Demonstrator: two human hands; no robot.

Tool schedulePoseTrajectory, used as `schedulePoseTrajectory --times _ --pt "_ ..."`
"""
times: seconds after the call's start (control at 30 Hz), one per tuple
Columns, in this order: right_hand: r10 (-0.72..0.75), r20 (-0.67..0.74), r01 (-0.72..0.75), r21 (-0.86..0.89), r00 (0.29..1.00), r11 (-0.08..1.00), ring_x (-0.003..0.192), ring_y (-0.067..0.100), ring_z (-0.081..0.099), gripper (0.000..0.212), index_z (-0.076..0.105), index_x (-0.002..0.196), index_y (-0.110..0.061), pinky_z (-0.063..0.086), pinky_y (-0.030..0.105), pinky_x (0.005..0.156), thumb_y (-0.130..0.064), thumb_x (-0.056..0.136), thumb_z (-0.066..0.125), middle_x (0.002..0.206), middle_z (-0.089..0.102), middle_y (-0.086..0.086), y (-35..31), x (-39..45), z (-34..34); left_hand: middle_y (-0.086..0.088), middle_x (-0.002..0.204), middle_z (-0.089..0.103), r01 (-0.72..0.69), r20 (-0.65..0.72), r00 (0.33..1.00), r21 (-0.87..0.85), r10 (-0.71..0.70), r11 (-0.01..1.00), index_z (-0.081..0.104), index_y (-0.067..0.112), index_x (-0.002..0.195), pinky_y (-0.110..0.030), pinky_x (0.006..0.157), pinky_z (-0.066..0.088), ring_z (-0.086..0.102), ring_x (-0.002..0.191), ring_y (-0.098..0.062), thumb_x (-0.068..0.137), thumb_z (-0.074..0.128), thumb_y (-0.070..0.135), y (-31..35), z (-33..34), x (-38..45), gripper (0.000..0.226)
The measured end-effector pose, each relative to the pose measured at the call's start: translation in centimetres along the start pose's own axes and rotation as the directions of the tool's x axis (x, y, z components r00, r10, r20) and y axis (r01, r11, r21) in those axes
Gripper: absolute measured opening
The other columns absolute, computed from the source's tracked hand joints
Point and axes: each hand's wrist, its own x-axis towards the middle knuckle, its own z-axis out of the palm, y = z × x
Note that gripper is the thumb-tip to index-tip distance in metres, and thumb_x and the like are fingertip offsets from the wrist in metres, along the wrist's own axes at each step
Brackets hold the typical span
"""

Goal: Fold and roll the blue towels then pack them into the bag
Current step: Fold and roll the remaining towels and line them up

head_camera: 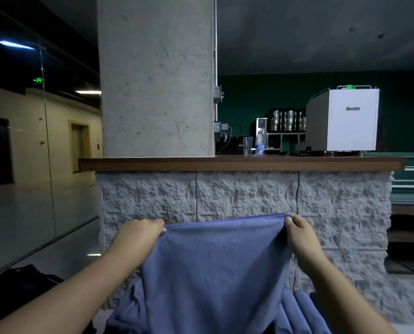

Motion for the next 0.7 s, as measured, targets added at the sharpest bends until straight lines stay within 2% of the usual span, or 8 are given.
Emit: schedulePoseTrajectory --times 0.07,0.2,0.3,0.37,0.47,0.53,0.63,0.7 --pt "-0.056 -0.006 0.056 -0.030 0.998 0.998 0.064 0.016 0.033 0.033 0.034 0.070 -0.011 0.025 0.031 0.057 -0.018 0.102 0.035 0.068 0.036 0.005 -0.4 -0.4 0.4 -0.005 0.104 0.066 0.051 0.073 0.996 0.005 -0.052 0.999 0.048 0.016 0.108 -0.034 0.072 0.044 0.062 0.099 -0.026 0.102 0.032 0.034 0.1 0.0 0.1 0.025" --pt "-0.156 -0.014 0.154 -0.099 0.988 0.983 0.062 0.013 0.034 0.033 0.032 0.071 -0.012 0.026 0.023 0.054 -0.021 0.103 0.032 0.071 0.039 0.004 -0.8 -1.3 0.9 -0.007 0.103 0.065 0.150 0.151 0.980 -0.111 -0.132 0.983 0.047 0.014 0.101 -0.035 0.072 0.044 0.061 0.098 -0.027 0.099 0.041 0.030 -0.7 0.5 0.3 0.017" --pt "-0.175 -0.015 0.172 -0.129 0.984 0.977 0.059 0.014 0.036 0.035 0.032 0.069 -0.012 0.026 0.023 0.052 -0.023 0.102 0.035 0.068 0.041 0.005 -0.9 -1.6 1.2 -0.010 0.102 0.063 0.194 0.195 0.967 -0.154 -0.163 0.969 0.042 0.014 0.090 -0.035 0.073 0.043 0.060 0.097 -0.028 0.097 0.046 0.024 -1.2 1.0 0.3 0.013" --pt "-0.173 -0.003 0.172 -0.124 0.985 0.977 0.059 0.015 0.037 0.036 0.033 0.067 -0.012 0.025 0.022 0.050 -0.023 0.102 0.037 0.065 0.043 0.005 -0.7 -1.7 1.3 -0.011 0.102 0.063 0.216 0.221 0.959 -0.167 -0.177 0.962 0.044 0.013 0.091 -0.036 0.075 0.044 0.059 0.097 -0.027 0.096 0.047 0.021 -1.2 1.1 0.2 0.010" --pt "-0.135 -0.006 0.134 -0.070 0.991 0.988 0.065 0.021 0.044 0.039 0.040 0.067 -0.010 0.030 0.025 0.056 -0.026 0.102 0.035 0.067 0.048 0.006 -0.2 -1.8 1.4 -0.007 0.112 0.054 0.210 0.166 0.967 -0.090 -0.194 0.973 0.051 0.013 0.104 -0.035 0.085 0.041 0.050 0.108 -0.025 0.096 0.047 0.027 -1.2 1.6 -0.1 0.016" --pt "-0.093 -0.021 0.092 -0.049 0.995 0.995 0.080 0.031 0.053 0.042 0.052 0.078 0.000 0.032 0.033 0.062 -0.027 0.103 0.032 0.080 0.058 0.013 0.2 -1.8 1.4 -0.002 0.116 0.045 0.201 0.090 0.976 -0.048 -0.197 0.978 0.053 0.020 0.107 -0.034 0.088 0.034 0.040 0.114 -0.023 0.095 0.046 0.037 -1.1 2.1 -0.5 0.022" --pt "0.015 -0.033 -0.017 -0.032 0.999 0.999 0.107 0.034 0.054 0.047 0.060 0.104 0.005 0.035 0.033 0.079 -0.029 0.104 0.028 0.111 0.061 0.021 0.6 -1.7 1.5 0.004 0.107 0.045 0.270 0.102 0.962 -0.214 -0.253 0.939 0.051 0.026 0.092 -0.034 0.084 0.032 0.043 0.110 -0.019 0.093 0.046 0.047 -1.2 3.0 -0.8 0.021" --pt "0.129 -0.008 -0.129 0.027 0.992 0.991 0.098 0.029 0.053 0.044 0.059 0.094 -0.004 0.036 0.035 0.086 -0.033 0.104 0.027 0.107 0.060 0.019 0.9 -1.7 1.6 0.005 0.082 0.053 0.355 0.155 0.934 -0.498 -0.321 0.791 0.045 0.022 0.072 -0.033 0.072 0.035 0.055 0.089 -0.021 0.088 0.058 0.043 -1.7 4.1 -1.0 0.029"
